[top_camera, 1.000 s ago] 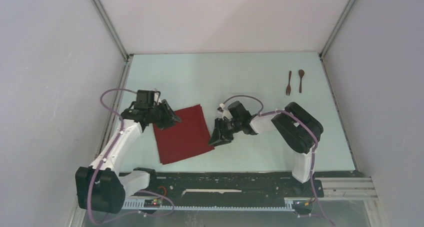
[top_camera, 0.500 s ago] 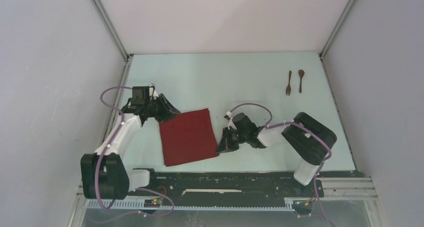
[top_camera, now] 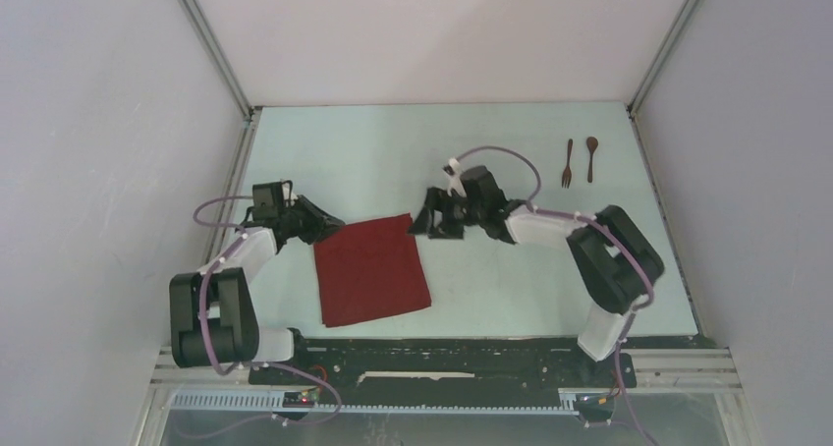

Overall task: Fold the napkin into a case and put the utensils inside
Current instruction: Smooth out the lower triangle-folded napkin at the center of the board.

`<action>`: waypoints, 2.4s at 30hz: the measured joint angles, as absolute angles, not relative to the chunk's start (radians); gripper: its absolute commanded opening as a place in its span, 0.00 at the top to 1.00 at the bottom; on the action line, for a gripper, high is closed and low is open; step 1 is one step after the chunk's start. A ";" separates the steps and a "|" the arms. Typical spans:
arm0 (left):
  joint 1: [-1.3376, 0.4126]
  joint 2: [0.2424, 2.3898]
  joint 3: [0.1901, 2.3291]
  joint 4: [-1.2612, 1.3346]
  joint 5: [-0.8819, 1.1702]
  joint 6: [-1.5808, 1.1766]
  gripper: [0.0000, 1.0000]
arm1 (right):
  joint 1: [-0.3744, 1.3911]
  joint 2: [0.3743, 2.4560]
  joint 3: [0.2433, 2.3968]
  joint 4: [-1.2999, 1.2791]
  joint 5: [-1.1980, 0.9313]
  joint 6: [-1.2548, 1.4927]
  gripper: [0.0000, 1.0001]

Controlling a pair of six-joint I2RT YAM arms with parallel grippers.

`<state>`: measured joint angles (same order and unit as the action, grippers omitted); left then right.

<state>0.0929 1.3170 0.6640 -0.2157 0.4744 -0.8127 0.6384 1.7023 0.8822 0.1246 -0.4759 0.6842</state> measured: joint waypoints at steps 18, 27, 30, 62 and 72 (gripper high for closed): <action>0.224 1.679 0.747 -0.091 0.478 -0.856 0.82 | 0.645 2.243 1.349 0.381 -0.703 0.903 0.07; 0.228 1.645 0.853 -0.204 0.451 -0.802 0.57 | 0.562 2.203 1.332 0.324 -0.702 0.860 0.06; 0.223 1.597 0.888 -0.224 0.476 -0.784 0.58 | 0.567 2.151 1.332 0.247 -0.680 0.816 0.06; 0.264 1.719 0.859 -0.216 0.543 -0.798 0.46 | 0.778 1.700 0.672 0.385 -0.842 0.789 0.05; 0.167 1.511 0.826 -0.268 0.532 -0.733 0.34 | 0.809 1.701 0.708 0.352 -0.810 0.776 0.06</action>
